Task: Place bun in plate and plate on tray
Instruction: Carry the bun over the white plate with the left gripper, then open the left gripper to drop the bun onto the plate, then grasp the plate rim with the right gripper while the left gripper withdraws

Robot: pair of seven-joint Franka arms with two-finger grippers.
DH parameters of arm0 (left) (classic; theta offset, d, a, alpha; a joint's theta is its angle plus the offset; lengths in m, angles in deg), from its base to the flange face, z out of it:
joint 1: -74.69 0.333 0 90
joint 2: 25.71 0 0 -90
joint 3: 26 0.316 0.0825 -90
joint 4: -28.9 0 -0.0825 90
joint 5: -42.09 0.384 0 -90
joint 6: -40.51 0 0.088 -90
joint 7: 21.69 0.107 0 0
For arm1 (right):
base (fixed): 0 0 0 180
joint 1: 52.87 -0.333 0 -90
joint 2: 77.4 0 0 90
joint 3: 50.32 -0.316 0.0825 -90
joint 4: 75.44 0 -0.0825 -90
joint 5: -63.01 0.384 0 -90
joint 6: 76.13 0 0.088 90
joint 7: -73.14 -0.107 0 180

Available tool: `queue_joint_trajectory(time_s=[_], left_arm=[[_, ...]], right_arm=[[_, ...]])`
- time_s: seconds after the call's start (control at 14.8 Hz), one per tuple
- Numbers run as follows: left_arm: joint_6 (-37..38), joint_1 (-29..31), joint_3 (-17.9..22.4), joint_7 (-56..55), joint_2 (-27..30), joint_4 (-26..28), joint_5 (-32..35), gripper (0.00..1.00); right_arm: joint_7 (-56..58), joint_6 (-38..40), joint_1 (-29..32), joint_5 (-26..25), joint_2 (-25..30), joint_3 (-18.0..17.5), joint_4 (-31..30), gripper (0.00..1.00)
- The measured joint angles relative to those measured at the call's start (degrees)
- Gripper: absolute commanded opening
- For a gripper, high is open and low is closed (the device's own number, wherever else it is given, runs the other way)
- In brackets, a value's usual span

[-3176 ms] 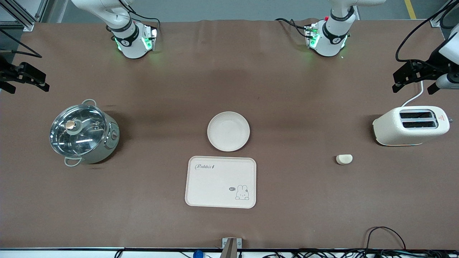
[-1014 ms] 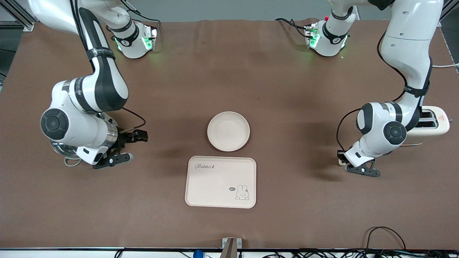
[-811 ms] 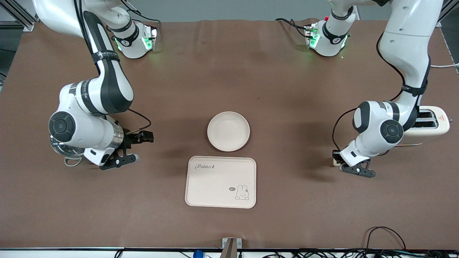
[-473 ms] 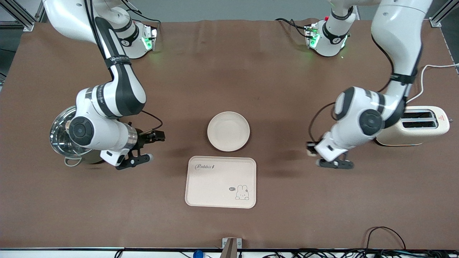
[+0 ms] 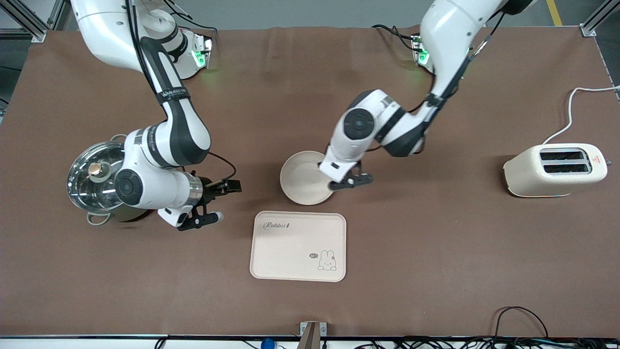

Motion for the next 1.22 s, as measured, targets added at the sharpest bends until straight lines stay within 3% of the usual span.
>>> queue_joint_trajectory(time_s=[0.07, 0.14, 0.61, 0.81, 1.22], left_arm=[[-1.0, -1.3, 0.2, -2.7, -2.0, -0.9, 0.4, 0.63], [-1.7, -2.0, 0.3, -4.4, -3.7, -1.7, 0.8, 0.99], [-1.6, -0.9, 0.5, -5.7, -4.5, -4.7, 5.8, 1.0], [5.8, 0.3, 0.6, -3.9, -2.7, -7.6, 9.5, 1.0], [18.7, 15.5, 0.8, 27.0, 8.4, -10.1, 10.8, 1.0]], right_arm=[[-0.2, -0.8, -0.5, 0.9, -0.6, 0.0, 0.0, 1.0], [-0.6, -1.8, -1.0, 1.6, -1.3, 0.0, 0.0, 1.0], [-0.9, -5.6, -3.3, 6.9, -4.9, 0.0, 0.0, 1.0], [-1.8, -7.0, -5.1, 7.5, -5.6, 0.0, 0.0, 1.0], [-3.5, -11.3, -9.8, 10.6, -8.5, -0.1, -0.3, 0.87]])
